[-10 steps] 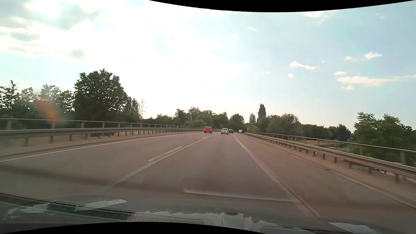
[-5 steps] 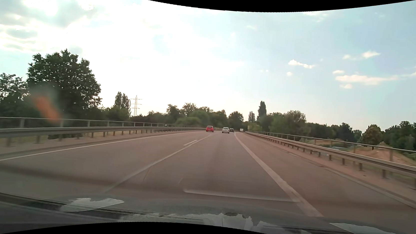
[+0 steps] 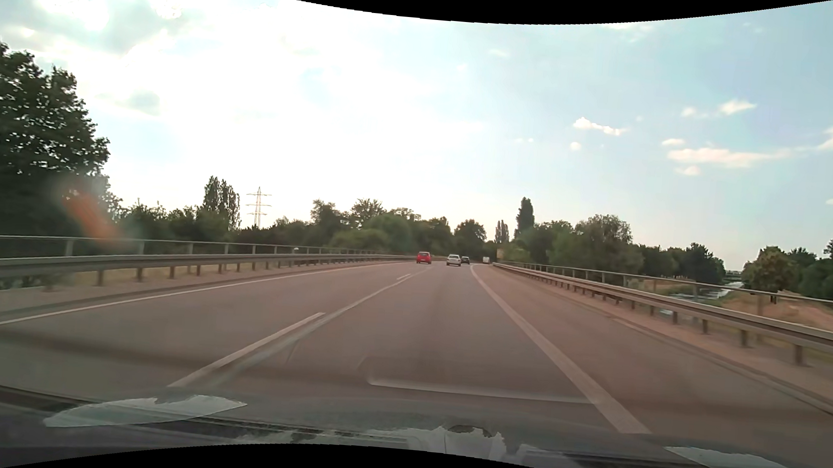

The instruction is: Follow the waypoints while adhering to traffic rules and regulations

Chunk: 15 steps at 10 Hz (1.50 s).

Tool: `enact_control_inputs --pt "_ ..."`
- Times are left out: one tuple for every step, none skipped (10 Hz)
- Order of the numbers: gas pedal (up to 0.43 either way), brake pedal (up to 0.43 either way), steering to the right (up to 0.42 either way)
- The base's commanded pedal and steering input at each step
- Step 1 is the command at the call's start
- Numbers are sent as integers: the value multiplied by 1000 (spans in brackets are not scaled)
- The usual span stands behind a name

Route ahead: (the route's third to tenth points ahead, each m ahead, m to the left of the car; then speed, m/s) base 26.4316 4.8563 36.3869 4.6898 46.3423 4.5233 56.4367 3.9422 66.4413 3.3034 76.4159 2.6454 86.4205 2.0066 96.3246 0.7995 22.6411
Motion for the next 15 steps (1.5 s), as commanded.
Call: enact_control_inputs --pt "110 0 4" --pt "110 0 4" --pt "110 0 4" --pt "110 0 4" --pt "110 0 4" --pt "110 0 5" --pt "110 0 5" --pt "110 0 5" --pt "110 0 5" --pt "110 0 5" --pt "110 0 5" --pt "98 0 5" --pt "98 0 5" --pt "87 0 5" --pt "87 0 6"
